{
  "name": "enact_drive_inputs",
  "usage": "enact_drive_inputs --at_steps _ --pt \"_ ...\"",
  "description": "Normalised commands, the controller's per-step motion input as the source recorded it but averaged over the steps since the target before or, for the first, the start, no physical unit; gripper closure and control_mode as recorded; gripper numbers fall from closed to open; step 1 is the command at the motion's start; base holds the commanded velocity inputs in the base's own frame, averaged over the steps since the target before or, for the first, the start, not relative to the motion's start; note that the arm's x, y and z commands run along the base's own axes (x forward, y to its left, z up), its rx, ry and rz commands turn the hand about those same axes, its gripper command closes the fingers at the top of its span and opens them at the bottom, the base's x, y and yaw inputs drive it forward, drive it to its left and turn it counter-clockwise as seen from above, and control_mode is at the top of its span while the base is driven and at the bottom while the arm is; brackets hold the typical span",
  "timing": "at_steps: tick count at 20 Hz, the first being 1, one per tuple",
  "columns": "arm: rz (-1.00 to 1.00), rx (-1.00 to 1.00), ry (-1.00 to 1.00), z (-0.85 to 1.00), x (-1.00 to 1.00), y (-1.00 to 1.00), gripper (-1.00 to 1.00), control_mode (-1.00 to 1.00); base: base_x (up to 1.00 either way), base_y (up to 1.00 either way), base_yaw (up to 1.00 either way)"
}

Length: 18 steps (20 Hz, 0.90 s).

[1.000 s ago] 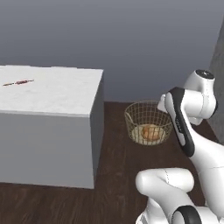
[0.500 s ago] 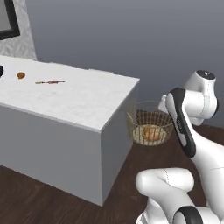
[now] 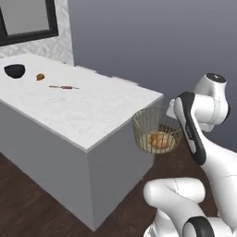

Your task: Open the cabinet, pick up the bread from the cabinet and place it in the basket. Then move the basket to the dining counter.

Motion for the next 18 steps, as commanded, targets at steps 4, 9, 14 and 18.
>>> enact_drive_inputs --at_steps 4,9,14,18 --pt "0.0 0.0 0.0 0.0 0.0 0.0 1.0 1.0 0.3 -1.0 0.46" --pt "0.0 0.0 0.0 0.0 0.0 0.0 1.0 1.0 0.35 -1.0 0.46" --pt "0.0 0.0 0.0 0.0 0.0 0.0 1.0 1.0 0.42 -0.99 0.45" --pt "0.0 0.0 0.0 0.0 0.0 0.0 1.0 1.0 0.52 -0.87 0.4"
